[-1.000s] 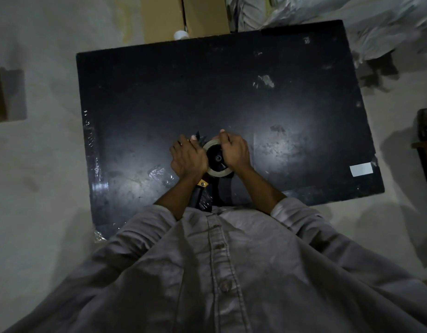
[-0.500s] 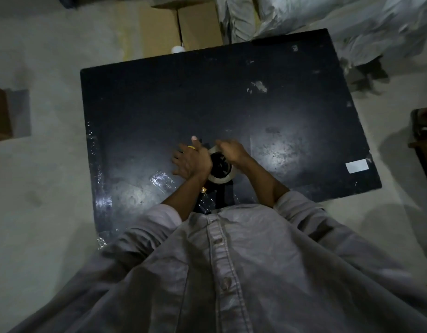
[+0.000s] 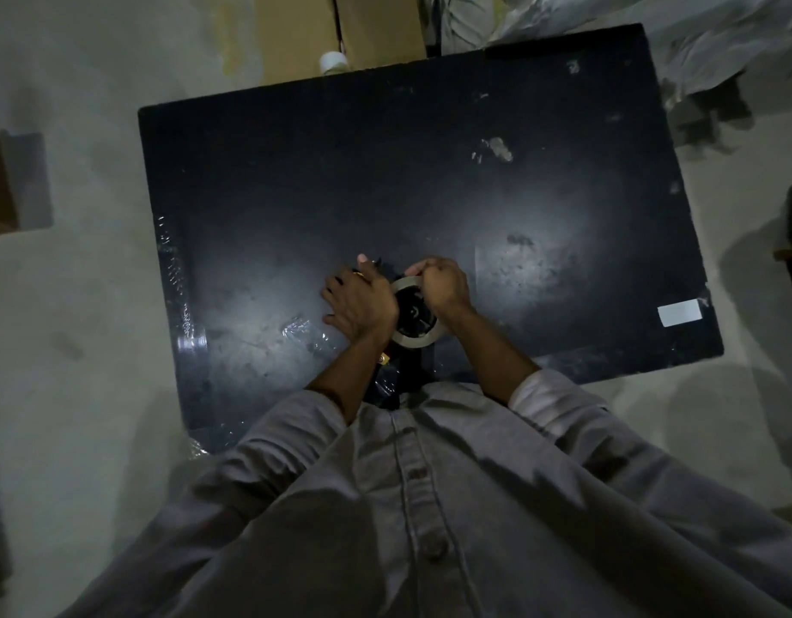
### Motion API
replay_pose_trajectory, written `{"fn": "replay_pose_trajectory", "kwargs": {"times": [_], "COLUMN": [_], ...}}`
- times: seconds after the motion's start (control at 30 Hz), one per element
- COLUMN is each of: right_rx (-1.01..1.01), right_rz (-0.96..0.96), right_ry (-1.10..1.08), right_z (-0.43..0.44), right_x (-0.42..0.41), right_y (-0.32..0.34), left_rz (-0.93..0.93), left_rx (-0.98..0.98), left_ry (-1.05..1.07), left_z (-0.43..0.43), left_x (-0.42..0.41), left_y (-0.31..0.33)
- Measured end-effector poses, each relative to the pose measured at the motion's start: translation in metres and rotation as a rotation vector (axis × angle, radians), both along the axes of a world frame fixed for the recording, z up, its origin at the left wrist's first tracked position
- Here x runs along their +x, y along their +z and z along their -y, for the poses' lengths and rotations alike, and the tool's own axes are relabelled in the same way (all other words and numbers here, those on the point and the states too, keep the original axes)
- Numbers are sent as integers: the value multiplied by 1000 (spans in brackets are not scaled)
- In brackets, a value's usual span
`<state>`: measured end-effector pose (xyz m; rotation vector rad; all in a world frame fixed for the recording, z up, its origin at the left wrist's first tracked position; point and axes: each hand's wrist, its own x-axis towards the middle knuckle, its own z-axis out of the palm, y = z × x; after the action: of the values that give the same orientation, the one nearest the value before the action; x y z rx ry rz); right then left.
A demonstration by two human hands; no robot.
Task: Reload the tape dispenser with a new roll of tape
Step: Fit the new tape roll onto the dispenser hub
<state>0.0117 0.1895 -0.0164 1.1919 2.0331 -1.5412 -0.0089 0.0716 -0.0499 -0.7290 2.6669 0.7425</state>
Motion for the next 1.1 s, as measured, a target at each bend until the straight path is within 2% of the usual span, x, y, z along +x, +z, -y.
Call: {"fn": "replay_pose_trajectory", "kwargs": {"times": [0.13, 0.3, 0.73, 0.93, 1.1], "right_rx": [97, 127, 133, 180, 255], "right_rz": [25, 57, -46, -55, -59], "right_ry": [32, 52, 95, 156, 184], "right_z": [6, 7, 3, -1, -2], "right_x": [-2, -5, -3, 0, -3], "right_y": [-3, -3, 1, 0, 0], "left_rz": [-36, -39, -22, -1, -9], "left_rx": [-2, -4, 20, 110, 222], "left_ry": [-3, 5, -32, -37, 77], "left_z": [2, 2, 4, 10, 20], "left_x": [2, 1, -2, -5, -7], "left_y": [-3, -4, -3, 0, -1]}}
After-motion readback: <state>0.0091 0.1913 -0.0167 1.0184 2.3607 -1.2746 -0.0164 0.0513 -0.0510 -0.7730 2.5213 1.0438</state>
